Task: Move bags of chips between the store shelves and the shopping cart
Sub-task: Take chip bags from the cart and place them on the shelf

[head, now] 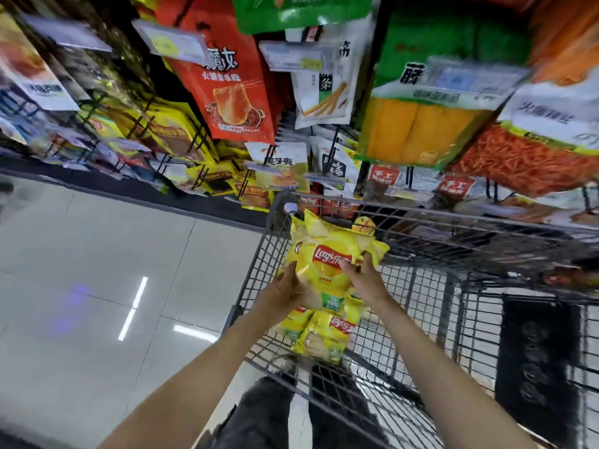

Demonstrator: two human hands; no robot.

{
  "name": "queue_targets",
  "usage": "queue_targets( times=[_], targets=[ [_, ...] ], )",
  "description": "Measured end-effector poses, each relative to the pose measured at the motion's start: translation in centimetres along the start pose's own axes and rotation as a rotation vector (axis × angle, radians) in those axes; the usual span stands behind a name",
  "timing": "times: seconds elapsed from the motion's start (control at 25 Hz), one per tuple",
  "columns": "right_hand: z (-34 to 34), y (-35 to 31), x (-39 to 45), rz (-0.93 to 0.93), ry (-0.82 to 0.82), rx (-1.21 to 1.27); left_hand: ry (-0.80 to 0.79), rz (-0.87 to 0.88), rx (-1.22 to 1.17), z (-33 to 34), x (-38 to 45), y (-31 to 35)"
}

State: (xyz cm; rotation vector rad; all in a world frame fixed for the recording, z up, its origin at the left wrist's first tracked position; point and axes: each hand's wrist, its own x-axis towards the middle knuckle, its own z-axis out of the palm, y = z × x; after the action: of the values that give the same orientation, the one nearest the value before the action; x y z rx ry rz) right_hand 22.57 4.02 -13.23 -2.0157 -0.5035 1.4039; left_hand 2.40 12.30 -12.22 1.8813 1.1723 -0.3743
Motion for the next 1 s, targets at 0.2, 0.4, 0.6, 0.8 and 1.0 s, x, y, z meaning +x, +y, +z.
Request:
queue_targets(
  times=[0.2,0.4,0.6,0.8,1.0],
  targets=[
    [0.8,-0.5,-7.2,-0.02,0.193,0.106,-0.06,0.222,0.032,-2.4,-3.3,-0.3],
    [0.2,-0.3,-13.9,-0.161,0.385,0.237,-0.056,0.384,0.015,-3.1,-6.0,1.4],
    [-2.9,1.1,-23.0,-0.257,0.603,0.315,-0.128,0.664,0.053,-2.5,-9.1,7.7],
    [-6.4,4.4,-32.6,-0.294,0.819,0.316,-0.205,0.867,0.137,1.0,-13.3,14.9],
    [-11.6,8.9,-42.6,-0.353,0.983,0.316,-0.304,1.043,0.095,7.3,-19.7,22.4]
  ],
)
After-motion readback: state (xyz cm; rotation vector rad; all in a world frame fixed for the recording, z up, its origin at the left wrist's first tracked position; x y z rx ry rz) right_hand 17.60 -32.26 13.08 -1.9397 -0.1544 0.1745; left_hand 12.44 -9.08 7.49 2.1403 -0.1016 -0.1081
